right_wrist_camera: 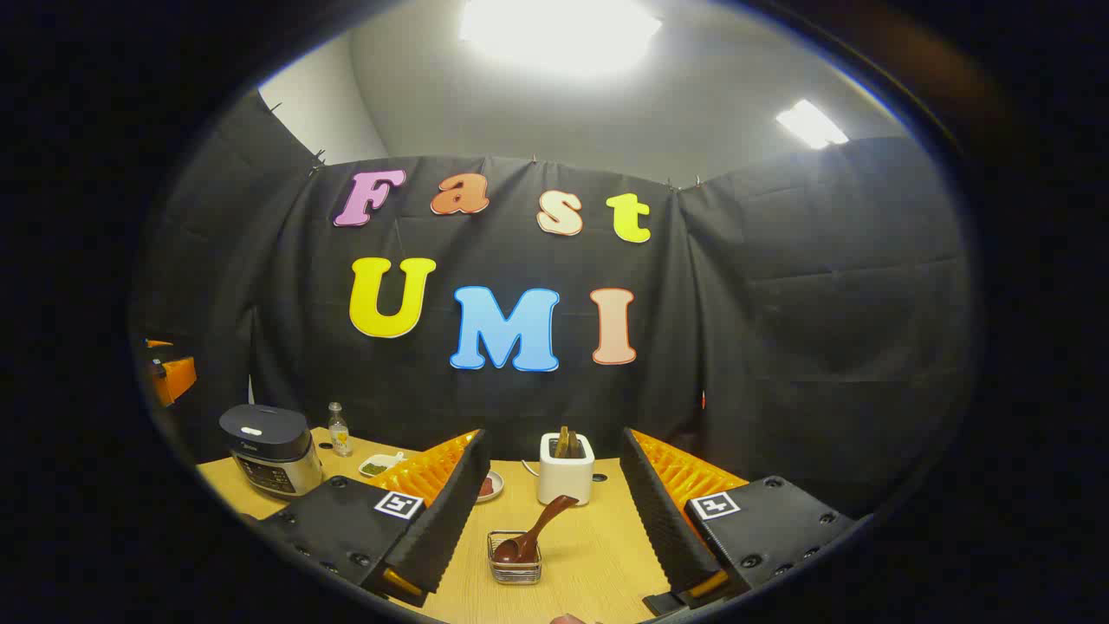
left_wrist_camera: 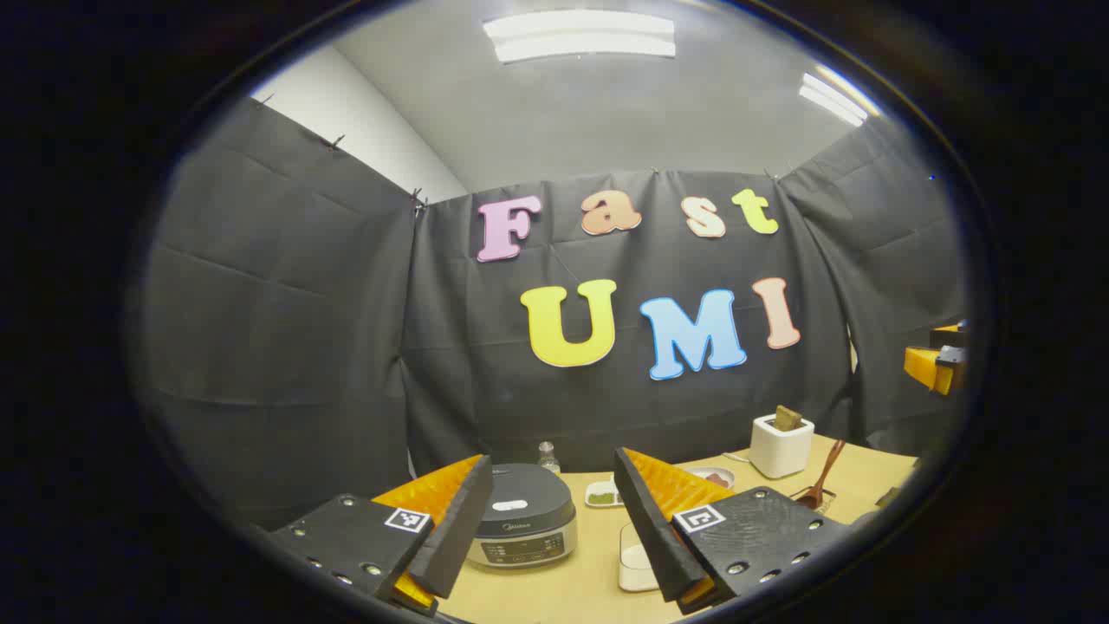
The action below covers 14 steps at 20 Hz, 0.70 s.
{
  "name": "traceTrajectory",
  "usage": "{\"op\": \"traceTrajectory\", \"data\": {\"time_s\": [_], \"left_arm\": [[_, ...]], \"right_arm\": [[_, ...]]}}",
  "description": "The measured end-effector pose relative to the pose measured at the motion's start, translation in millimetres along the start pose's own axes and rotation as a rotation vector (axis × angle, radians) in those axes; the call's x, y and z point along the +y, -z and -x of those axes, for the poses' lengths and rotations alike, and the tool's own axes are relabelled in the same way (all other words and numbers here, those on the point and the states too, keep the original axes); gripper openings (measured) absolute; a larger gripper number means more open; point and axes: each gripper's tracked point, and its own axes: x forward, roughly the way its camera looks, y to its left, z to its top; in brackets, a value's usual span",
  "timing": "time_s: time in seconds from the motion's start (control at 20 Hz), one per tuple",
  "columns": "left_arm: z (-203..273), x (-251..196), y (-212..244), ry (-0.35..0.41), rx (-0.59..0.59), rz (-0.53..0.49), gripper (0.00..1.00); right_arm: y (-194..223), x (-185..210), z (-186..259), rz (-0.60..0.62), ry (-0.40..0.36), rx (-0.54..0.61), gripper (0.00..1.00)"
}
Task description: Close the left gripper, press the button to open the rice cooker; take a wooden spoon from the chopstick holder with the right hand, scoop a spoonful of rice and pour it into the rice cooker, then put the wooden spoon back into the chopstick holder.
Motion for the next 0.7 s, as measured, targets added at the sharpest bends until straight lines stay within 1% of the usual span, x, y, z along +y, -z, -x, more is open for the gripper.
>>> {"op": "traceTrajectory", "data": {"time_s": [0.05,0.2,0.25,0.3,0.6,0.7], "left_arm": [[1.4,0.4,0.7,-0.001,-0.002,-0.003,0.84],[0.0,1.1,-1.3,-0.005,-0.002,0.0,0.86],[-0.5,2.1,-1.0,-0.006,-0.001,0.001,0.84],[0.3,2.9,-1.1,-0.009,0.0,-0.001,0.84],[3.5,1.3,-1.7,-0.016,0.004,-0.008,0.85],[3.9,-1.1,-2.5,-0.019,0.005,-0.009,0.85]], "right_arm": [[-1.0,-0.8,-0.5,0.0,0.003,-0.001,0.94],[-2.0,-2.4,-1.4,0.0,0.006,-0.004,0.94],[-0.9,-3.4,-0.9,0.001,0.005,-0.003,0.96],[-0.5,-3.8,-0.4,0.001,0.005,-0.002,0.94],[1.9,-6.0,-1.7,0.003,-0.003,0.001,0.94],[2.9,-6.5,-1.9,0.006,-0.006,0.0,0.96]]}}
